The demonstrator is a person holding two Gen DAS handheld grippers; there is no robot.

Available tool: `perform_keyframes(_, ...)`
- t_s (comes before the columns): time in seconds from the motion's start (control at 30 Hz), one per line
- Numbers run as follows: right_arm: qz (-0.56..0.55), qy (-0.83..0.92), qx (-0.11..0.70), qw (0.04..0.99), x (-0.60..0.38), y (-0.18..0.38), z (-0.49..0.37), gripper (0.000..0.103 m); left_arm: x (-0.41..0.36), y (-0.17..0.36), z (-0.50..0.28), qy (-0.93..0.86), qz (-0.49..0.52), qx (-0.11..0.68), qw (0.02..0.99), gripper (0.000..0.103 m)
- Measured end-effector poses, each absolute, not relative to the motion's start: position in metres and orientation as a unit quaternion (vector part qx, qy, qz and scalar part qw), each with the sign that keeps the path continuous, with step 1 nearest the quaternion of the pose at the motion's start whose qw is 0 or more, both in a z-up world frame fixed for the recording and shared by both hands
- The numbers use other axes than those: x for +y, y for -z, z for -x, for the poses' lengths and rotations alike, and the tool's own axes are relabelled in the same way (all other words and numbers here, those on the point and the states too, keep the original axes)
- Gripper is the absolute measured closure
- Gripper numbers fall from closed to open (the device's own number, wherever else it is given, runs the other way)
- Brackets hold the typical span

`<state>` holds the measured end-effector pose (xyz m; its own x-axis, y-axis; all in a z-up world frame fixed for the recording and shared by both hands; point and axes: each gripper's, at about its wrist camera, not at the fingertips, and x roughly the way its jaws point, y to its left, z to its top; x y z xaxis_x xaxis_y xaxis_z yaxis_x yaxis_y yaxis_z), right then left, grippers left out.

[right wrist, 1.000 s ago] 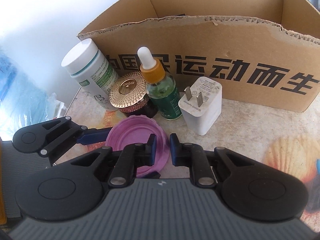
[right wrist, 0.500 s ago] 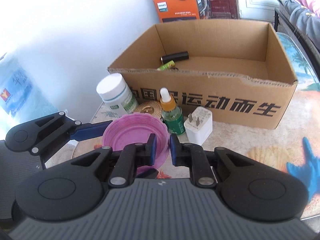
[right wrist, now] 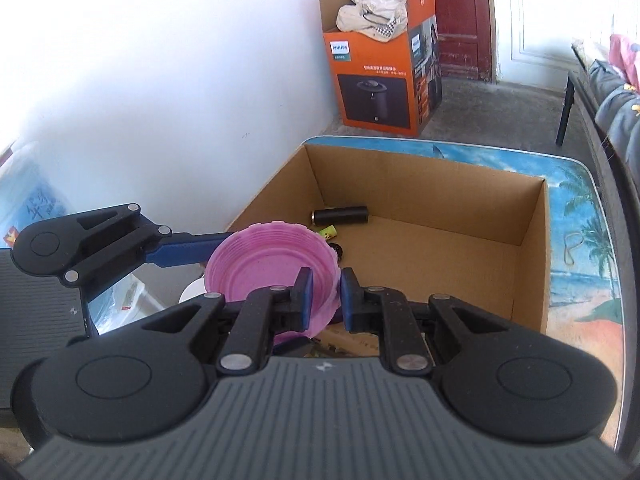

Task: Organize rigid objects
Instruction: 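Carry the pink lid into the box and open the right gripper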

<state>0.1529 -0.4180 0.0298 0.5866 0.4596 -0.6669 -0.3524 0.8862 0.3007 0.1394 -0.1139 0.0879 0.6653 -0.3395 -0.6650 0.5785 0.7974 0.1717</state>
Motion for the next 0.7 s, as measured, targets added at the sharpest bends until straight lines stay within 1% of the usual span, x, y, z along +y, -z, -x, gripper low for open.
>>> perform_keyframes(0.2,-0.077,-0.229,0.457,0.856,-0.422,-0.006,-0.241,0.092,-0.127,-0.066,-0.225,0.247,-0.178,0.411,0.859,0.03)
perform_keyframes(0.33,-0.067,-0.226,0.49,0.839,-0.413,0.021,-0.284,0.094,-0.131,-0.037,-0.277,0.232,-0.165,0.478,0.831,0.03)
perform_keyframes(0.5,-0.07,-0.224,0.519,0.822,-0.404,0.055,-0.33,0.094,-0.132,-0.006,-0.321,0.206,-0.163,0.527,0.808,0.03)
perform_keyframes(0.7,-0.056,-0.216,0.526,0.821,-0.389,0.082,-0.363,0.094,-0.136,0.014,-0.345,0.185,-0.166,0.552,0.796,0.031)
